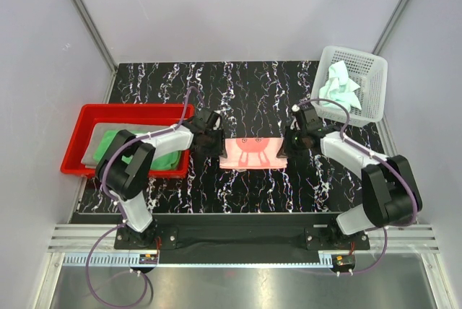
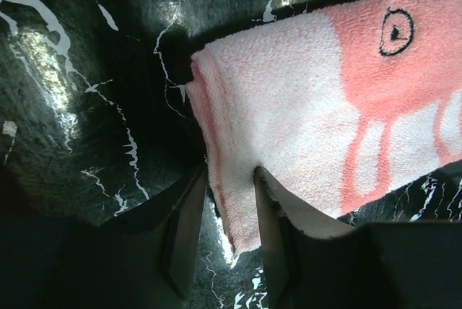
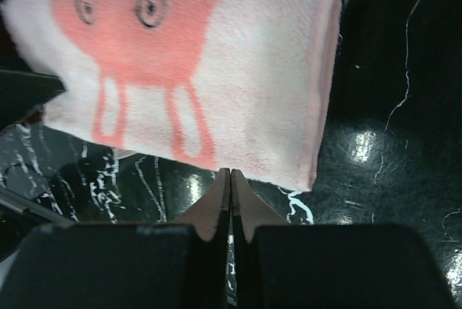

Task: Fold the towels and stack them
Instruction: Neatly place the folded towel into the bin, then grab crumpled towel, then move the towel to the center of the board

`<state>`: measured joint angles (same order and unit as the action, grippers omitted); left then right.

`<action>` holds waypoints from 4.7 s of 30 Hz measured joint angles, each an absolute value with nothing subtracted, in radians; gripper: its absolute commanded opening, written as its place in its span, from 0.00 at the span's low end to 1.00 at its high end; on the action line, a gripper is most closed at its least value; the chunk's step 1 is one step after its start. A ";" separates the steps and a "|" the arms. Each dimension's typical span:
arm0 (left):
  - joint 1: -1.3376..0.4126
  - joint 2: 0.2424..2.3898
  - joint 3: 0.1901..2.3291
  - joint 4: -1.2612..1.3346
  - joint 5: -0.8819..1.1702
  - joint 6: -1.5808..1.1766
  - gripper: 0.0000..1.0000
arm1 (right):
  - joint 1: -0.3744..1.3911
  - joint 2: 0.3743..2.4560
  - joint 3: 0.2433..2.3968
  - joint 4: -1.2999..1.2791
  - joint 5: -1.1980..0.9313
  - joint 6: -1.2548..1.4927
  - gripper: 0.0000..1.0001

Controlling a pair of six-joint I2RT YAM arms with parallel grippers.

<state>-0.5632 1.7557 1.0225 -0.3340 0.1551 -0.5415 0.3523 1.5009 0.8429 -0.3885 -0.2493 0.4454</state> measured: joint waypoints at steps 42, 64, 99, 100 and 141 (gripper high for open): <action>-0.521 1.497 1.265 -0.934 -0.201 -0.361 0.00 | 0.352 1.371 0.894 -0.398 -0.335 0.384 0.06; -0.088 1.338 1.147 -0.934 -0.509 -0.126 0.00 | 0.352 1.370 0.894 -0.386 -0.380 0.354 0.07; -0.308 1.054 1.195 -0.685 0.139 -0.161 0.99 | -0.077 1.764 1.617 -0.539 -0.042 0.294 1.00; -0.329 1.036 1.170 -0.658 0.155 -0.159 0.99 | -0.100 1.826 1.671 -0.561 -0.032 0.290 1.00; -0.323 0.940 1.042 -0.330 0.463 -0.319 0.96 | 0.045 1.166 1.566 -0.741 -0.529 0.160 0.13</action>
<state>-0.3225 0.9398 1.0416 -0.3302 0.4629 -0.3195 0.0448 1.1660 1.5658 -0.7410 -0.5285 0.1596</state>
